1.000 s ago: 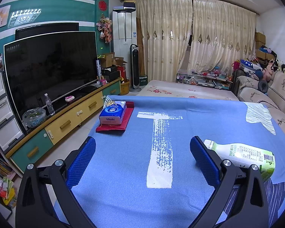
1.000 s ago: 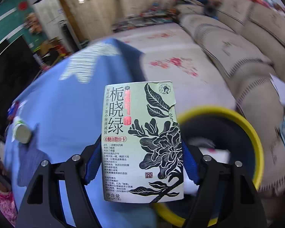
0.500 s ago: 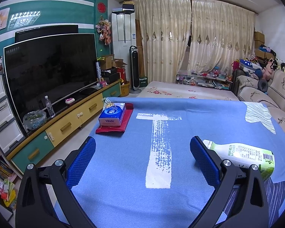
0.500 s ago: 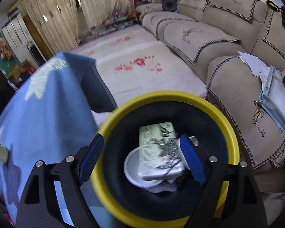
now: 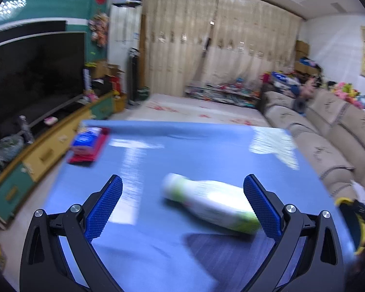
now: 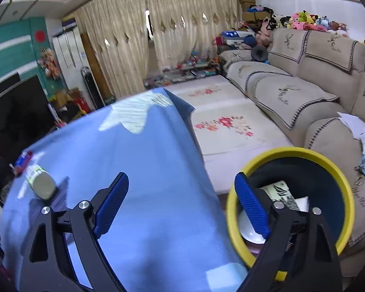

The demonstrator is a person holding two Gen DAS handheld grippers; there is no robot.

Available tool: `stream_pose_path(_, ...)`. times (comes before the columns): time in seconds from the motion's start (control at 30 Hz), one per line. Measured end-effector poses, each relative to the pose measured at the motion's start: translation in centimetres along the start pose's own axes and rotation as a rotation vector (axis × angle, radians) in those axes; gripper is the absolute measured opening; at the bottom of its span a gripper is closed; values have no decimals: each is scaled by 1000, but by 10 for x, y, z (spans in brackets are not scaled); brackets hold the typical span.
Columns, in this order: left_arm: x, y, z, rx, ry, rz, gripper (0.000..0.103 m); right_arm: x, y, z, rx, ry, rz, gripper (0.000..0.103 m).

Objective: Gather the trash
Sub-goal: 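Grasp the white-and-green plastic bottle with the left gripper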

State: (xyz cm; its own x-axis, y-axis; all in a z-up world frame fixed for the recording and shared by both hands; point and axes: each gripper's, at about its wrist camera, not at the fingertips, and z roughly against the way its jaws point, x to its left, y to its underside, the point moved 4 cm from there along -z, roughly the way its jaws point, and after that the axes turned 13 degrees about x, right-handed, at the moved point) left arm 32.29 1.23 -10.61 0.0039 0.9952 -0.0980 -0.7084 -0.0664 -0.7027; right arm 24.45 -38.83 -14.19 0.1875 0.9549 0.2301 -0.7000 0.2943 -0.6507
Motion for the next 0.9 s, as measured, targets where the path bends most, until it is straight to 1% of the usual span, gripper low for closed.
stream_pose_path(0.07, -23, 4, 1, 8, -16, -46, 98, -2, 0, -1, 5, -3, -15, 87)
stream_pose_path(0.1, -36, 7, -1, 16, -43, -77, 98, -2, -1, -2, 13, -8, -17, 87)
stream_pose_path(0.23, -79, 19, -17, 60, -100, -169, 98, -1, 0, -4, 26, -17, -17, 87)
stream_pose_path(0.3, -89, 25, -26, 89, -109, -192, 98, -1, 0, -4, 29, -20, -17, 87)
stream_pose_path(0.4, -96, 33, -40, 136, -142, -208, 98, -2, 0, -6, 38, -32, -18, 87)
stream_pose_path(0.47, -91, 34, -52, 169, -173, -200, 98, -3, 0, -8, 48, -41, -23, 87)
stream_pose_path(0.53, -78, 34, -62, 211, -192, -171, 98, -4, 0, -8, 53, -46, -28, 87)
stream_pose_path(0.6, -64, 35, -64, 245, -184, -138, 97, -4, 0, -9, 56, -52, -34, 87)
stream_pose_path(0.73, -30, 41, -54, 266, -214, -124, 97, -6, 1, -12, 79, -59, -39, 87)
stream_pose_path(0.8, -5, 46, -45, 277, -247, -113, 97, -6, 0, -14, 85, -59, -35, 87)
stream_pose_path(0.9, 37, 49, -32, 284, -318, -71, 97, -2, 1, -13, 79, -55, -28, 87)
